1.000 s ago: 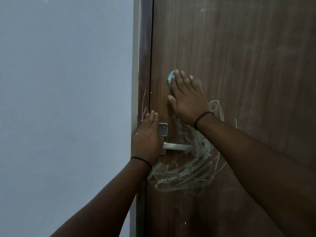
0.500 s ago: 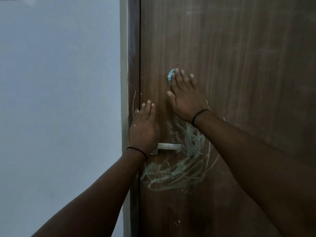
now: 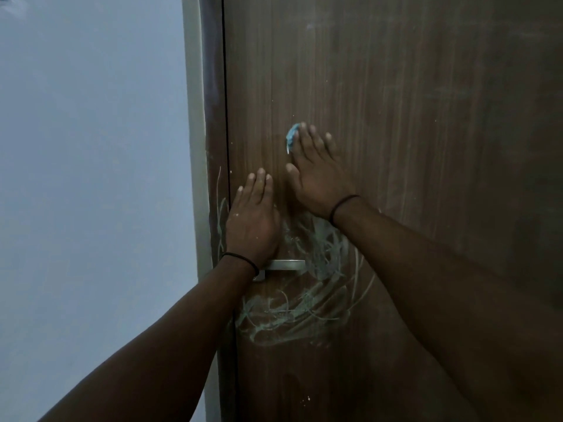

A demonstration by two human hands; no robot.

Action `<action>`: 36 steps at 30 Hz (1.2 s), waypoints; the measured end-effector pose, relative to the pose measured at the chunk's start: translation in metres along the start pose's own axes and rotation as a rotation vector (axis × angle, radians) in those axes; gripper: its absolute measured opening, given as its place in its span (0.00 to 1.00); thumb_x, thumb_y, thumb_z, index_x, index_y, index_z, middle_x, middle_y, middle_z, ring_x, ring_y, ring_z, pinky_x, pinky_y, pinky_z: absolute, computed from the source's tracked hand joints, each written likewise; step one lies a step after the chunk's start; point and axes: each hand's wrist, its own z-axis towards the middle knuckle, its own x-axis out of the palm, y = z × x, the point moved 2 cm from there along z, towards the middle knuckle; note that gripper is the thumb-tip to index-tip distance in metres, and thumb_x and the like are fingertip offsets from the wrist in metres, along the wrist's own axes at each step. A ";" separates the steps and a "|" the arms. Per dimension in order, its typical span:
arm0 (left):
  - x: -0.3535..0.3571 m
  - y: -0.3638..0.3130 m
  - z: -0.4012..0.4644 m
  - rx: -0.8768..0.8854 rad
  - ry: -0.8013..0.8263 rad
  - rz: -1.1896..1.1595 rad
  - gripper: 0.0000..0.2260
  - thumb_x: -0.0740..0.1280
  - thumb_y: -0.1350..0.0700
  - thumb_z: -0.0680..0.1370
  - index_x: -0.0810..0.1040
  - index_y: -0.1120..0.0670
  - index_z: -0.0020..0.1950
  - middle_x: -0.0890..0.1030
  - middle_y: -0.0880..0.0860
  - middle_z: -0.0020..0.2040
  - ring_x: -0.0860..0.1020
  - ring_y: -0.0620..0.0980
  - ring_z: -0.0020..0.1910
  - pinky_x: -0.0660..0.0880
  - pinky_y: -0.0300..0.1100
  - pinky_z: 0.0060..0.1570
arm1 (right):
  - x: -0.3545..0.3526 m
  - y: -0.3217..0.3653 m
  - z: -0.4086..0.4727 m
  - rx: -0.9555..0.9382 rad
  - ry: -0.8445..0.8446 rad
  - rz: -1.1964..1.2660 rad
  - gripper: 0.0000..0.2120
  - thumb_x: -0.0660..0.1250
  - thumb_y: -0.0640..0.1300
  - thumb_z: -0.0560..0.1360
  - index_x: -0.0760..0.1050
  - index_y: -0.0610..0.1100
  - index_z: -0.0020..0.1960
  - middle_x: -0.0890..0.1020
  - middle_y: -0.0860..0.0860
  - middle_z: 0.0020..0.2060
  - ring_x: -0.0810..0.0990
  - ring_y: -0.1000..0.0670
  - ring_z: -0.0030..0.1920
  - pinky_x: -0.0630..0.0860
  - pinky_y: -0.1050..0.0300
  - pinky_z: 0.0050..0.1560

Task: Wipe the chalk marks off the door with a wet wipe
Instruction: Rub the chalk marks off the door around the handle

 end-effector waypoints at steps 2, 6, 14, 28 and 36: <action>0.003 0.000 0.002 0.000 0.013 -0.003 0.24 0.50 0.52 0.83 0.55 0.58 0.78 0.55 0.57 0.79 0.51 0.53 0.79 0.50 0.50 0.77 | 0.008 0.011 -0.007 -0.045 0.006 0.011 0.29 0.44 0.53 0.81 0.45 0.39 0.78 0.47 0.43 0.78 0.43 0.46 0.77 0.43 0.47 0.77; 0.005 0.003 -0.002 0.021 0.040 0.019 0.26 0.46 0.51 0.81 0.52 0.58 0.79 0.52 0.56 0.80 0.49 0.53 0.79 0.50 0.50 0.77 | 0.032 0.002 -0.079 -0.228 0.066 -0.028 0.28 0.46 0.52 0.82 0.47 0.42 0.78 0.50 0.46 0.78 0.45 0.49 0.78 0.45 0.47 0.77; -0.003 0.006 0.000 0.032 0.023 -0.035 0.25 0.57 0.59 0.80 0.57 0.58 0.78 0.56 0.56 0.79 0.53 0.53 0.78 0.51 0.49 0.77 | 0.007 -0.014 -0.005 0.032 -0.039 0.042 0.29 0.44 0.53 0.82 0.46 0.40 0.78 0.49 0.43 0.77 0.45 0.46 0.77 0.45 0.46 0.77; -0.005 0.019 -0.021 0.063 0.085 -0.045 0.26 0.60 0.60 0.79 0.58 0.58 0.78 0.57 0.56 0.79 0.55 0.53 0.78 0.52 0.48 0.77 | 0.012 -0.010 -0.038 -0.076 0.053 -0.020 0.30 0.40 0.57 0.81 0.46 0.40 0.77 0.49 0.44 0.78 0.44 0.47 0.77 0.43 0.47 0.77; -0.005 0.021 -0.034 0.027 0.100 -0.074 0.24 0.56 0.58 0.82 0.56 0.57 0.78 0.55 0.55 0.79 0.54 0.51 0.78 0.50 0.46 0.77 | 0.039 -0.008 -0.105 -0.405 0.210 -0.085 0.28 0.41 0.56 0.82 0.47 0.44 0.78 0.50 0.48 0.78 0.45 0.50 0.77 0.43 0.46 0.76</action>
